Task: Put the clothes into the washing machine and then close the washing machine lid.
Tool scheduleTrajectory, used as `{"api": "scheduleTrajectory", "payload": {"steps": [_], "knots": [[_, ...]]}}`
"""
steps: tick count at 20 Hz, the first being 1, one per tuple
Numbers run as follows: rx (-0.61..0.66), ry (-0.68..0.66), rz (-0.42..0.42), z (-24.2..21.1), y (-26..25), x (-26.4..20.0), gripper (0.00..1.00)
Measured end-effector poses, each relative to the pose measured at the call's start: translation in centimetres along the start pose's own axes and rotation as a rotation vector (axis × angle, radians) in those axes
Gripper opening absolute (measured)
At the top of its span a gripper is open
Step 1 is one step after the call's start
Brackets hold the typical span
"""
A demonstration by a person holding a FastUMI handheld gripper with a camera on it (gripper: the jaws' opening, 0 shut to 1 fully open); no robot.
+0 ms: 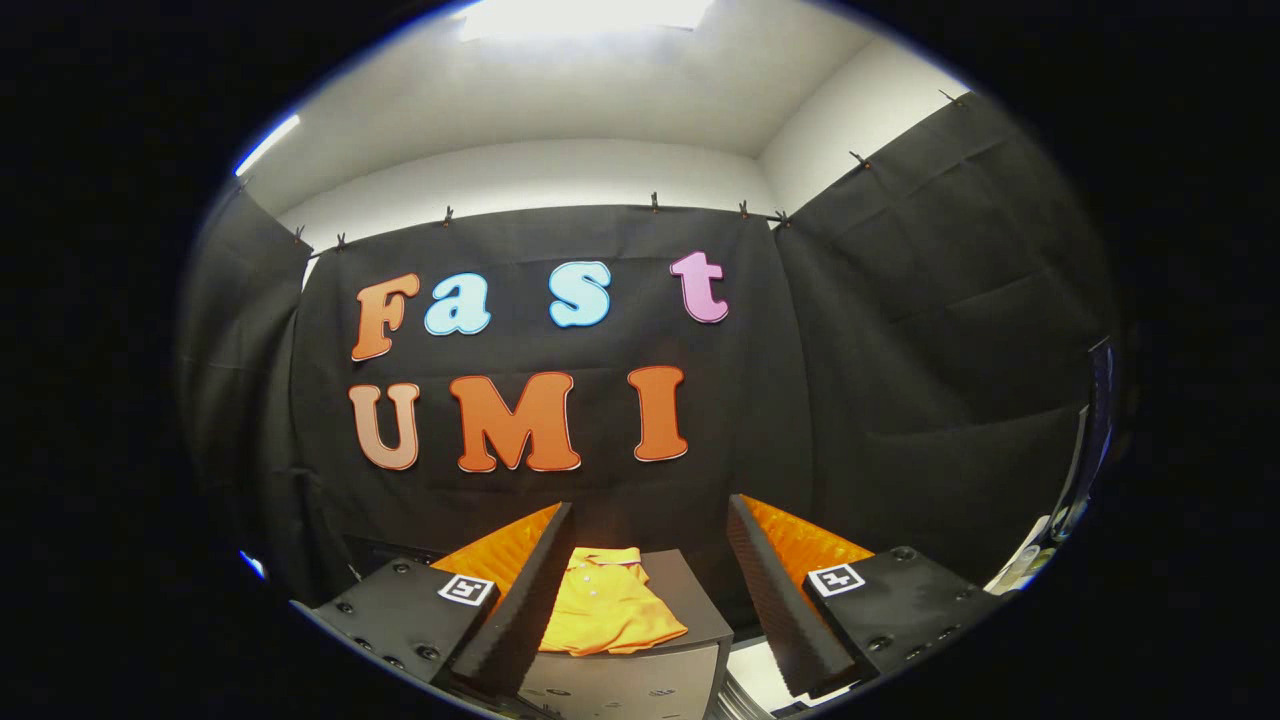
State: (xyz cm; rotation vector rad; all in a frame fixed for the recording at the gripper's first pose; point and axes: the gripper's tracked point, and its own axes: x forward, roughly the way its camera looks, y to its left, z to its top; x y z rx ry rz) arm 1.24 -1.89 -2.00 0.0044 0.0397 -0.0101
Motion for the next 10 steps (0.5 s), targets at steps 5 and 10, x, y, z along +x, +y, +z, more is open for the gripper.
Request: {"api": "scheduleTrajectory", "payload": {"steps": [5,10], "knots": [[-0.019,-0.019,-0.005,0.7,0.0,0.4,0.98],[-0.028,-0.025,-0.017,1.2,-0.3,0.0,0.98]]}}
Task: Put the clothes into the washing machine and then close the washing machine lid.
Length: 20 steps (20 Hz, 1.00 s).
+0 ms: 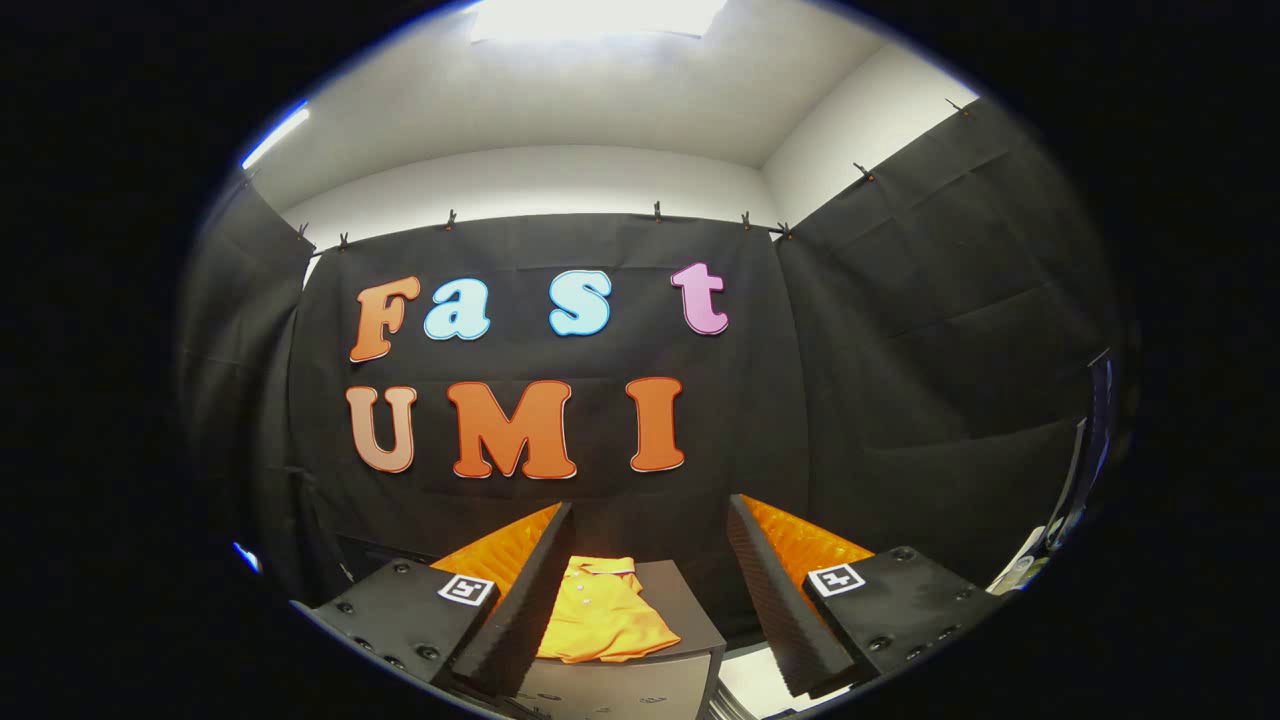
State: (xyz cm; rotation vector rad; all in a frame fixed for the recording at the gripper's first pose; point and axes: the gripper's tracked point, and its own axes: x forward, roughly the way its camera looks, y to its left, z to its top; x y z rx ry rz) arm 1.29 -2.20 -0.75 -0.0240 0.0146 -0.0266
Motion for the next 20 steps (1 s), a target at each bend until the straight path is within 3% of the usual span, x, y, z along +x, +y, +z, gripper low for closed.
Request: {"api": "scheduleTrajectory", "payload": {"steps": [14,20], "knots": [[0.004,-0.005,-0.013,0.3,0.3,-0.1,0.98],[0.001,0.060,0.033,-1.0,3.1,3.5,0.98]]}}
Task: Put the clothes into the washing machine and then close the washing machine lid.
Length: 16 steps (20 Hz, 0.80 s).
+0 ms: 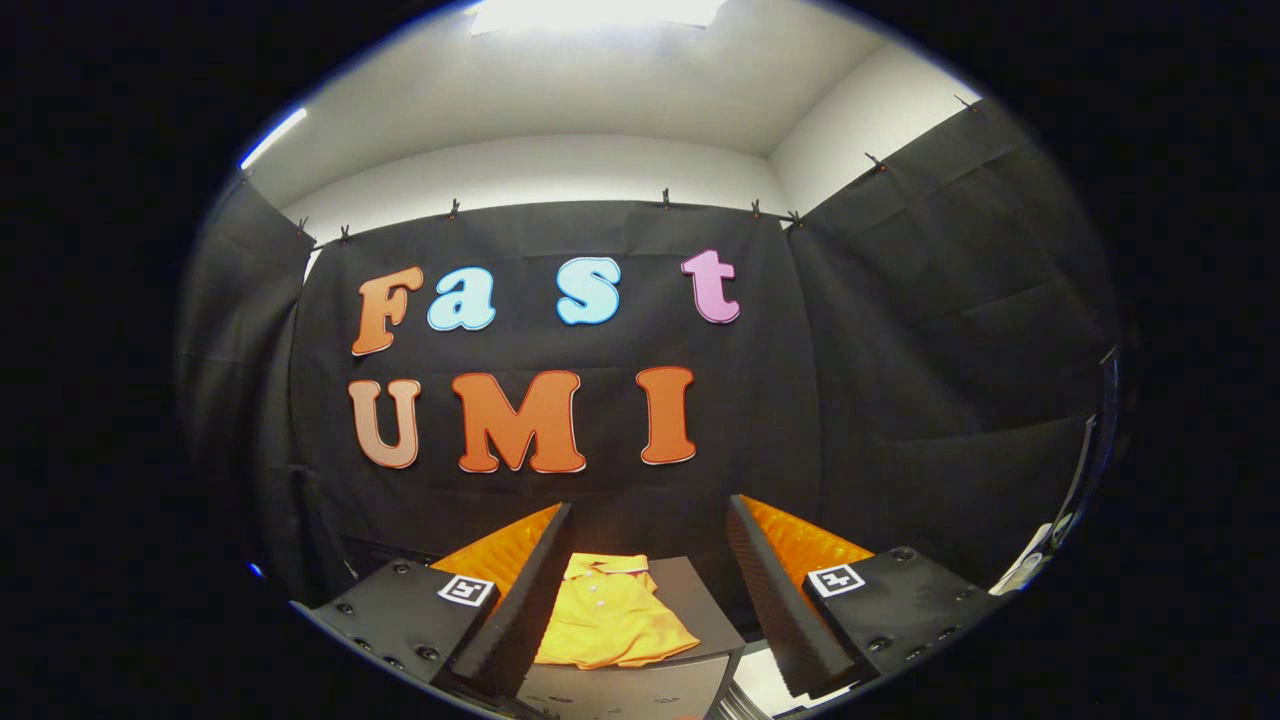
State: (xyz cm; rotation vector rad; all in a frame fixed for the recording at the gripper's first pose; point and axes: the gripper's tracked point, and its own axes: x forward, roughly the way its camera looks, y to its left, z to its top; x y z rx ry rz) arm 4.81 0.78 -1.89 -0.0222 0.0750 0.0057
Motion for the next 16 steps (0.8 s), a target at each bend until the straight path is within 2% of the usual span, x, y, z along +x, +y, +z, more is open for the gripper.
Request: {"api": "scheduleTrajectory", "payload": {"steps": [7,13,16], "knots": [[-0.111,0.164,0.113,-5.3,5.0,9.0,0.98],[-0.109,0.479,0.183,-16.2,7.2,17.8,0.98],[-0.100,0.642,0.215,-22.2,8.0,20.7,0.99]]}}
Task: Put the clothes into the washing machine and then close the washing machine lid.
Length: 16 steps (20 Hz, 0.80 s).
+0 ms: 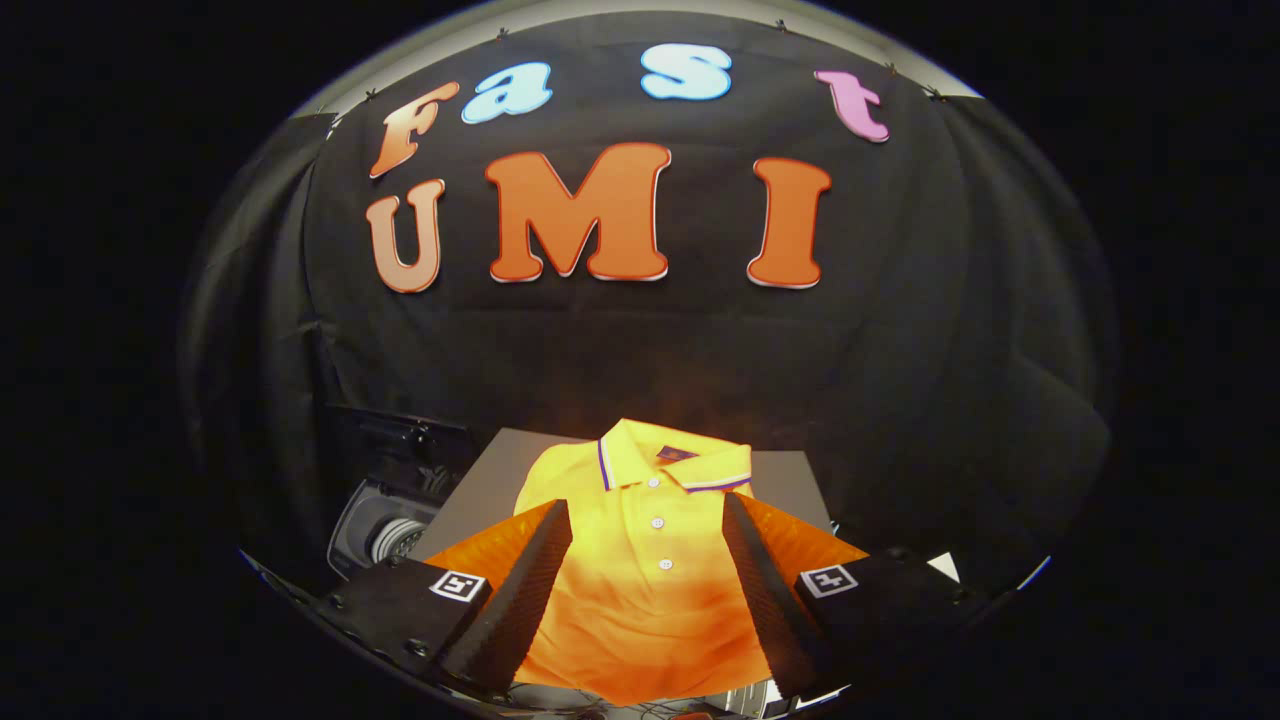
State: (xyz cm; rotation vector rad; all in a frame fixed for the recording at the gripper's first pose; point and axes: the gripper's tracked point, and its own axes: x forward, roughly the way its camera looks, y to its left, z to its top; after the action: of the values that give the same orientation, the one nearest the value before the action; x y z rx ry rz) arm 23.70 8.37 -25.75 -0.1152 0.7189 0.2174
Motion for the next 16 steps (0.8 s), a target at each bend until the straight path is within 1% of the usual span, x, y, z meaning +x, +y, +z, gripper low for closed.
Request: {"api": "scheduleTrajectory", "payload": {"steps": [3,5,7,9,10,11,13,16], "knots": [[0.030,0.130,0.011,-2.9,-0.5,4.2,0.99],[0.043,0.179,0.013,-3.9,-0.8,5.8,0.99],[0.041,0.209,0.003,-4.8,-1.3,6.8,0.99],[0.047,0.257,0.015,-6.4,-1.2,7.6,0.99],[0.046,0.227,0.020,-6.0,-1.1,8.0,0.99],[0.045,0.230,0.024,-6.3,-1.2,8.3,1.00],[0.056,0.245,0.039,-6.4,-1.2,8.4,1.00],[0.010,0.306,0.057,-6.7,-1.0,8.3,0.98]]}}
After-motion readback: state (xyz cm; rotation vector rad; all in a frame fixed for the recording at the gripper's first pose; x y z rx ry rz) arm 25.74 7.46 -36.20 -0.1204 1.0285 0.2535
